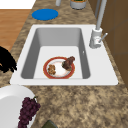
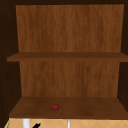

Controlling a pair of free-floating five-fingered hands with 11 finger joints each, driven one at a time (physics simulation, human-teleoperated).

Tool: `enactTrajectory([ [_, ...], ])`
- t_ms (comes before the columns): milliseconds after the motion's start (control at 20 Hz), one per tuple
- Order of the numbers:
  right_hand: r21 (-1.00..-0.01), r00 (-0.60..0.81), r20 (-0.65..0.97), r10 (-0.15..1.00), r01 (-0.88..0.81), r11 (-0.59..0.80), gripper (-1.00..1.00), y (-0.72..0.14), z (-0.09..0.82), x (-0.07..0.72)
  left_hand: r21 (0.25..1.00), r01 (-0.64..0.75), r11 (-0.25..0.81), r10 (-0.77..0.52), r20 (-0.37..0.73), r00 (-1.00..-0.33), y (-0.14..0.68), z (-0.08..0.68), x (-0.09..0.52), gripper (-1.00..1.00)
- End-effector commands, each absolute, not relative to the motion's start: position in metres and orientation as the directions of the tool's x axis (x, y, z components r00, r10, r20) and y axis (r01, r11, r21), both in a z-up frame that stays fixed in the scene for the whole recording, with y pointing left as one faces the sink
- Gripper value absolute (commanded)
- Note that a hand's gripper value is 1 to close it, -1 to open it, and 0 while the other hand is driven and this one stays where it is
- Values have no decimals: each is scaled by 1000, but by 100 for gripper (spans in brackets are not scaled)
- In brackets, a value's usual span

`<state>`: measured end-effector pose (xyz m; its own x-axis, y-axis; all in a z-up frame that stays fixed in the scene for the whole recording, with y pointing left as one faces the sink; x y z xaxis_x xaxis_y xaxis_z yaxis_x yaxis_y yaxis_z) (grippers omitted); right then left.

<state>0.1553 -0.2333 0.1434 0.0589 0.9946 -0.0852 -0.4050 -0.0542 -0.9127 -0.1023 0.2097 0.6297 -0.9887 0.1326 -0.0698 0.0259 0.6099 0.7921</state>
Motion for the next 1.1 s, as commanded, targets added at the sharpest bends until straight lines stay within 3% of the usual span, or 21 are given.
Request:
enactTrajectory([
  [0, -913, 59, -85, 995, -405, -54, 0, -233, 143, 155, 795, 13, 606, 150, -98, -984, 193, 661, -111, -100],
  [400, -913, 59, -85, 995, -405, -54, 0, -233, 143, 155, 798, 34, 602, 165, -82, -983, 164, 723, -138, -100],
  [1050, -913, 59, -85, 995, -405, -54, 0, -233, 143, 155, 880, 44, 472, 121, -16, -992, 147, 762, -160, -100],
])
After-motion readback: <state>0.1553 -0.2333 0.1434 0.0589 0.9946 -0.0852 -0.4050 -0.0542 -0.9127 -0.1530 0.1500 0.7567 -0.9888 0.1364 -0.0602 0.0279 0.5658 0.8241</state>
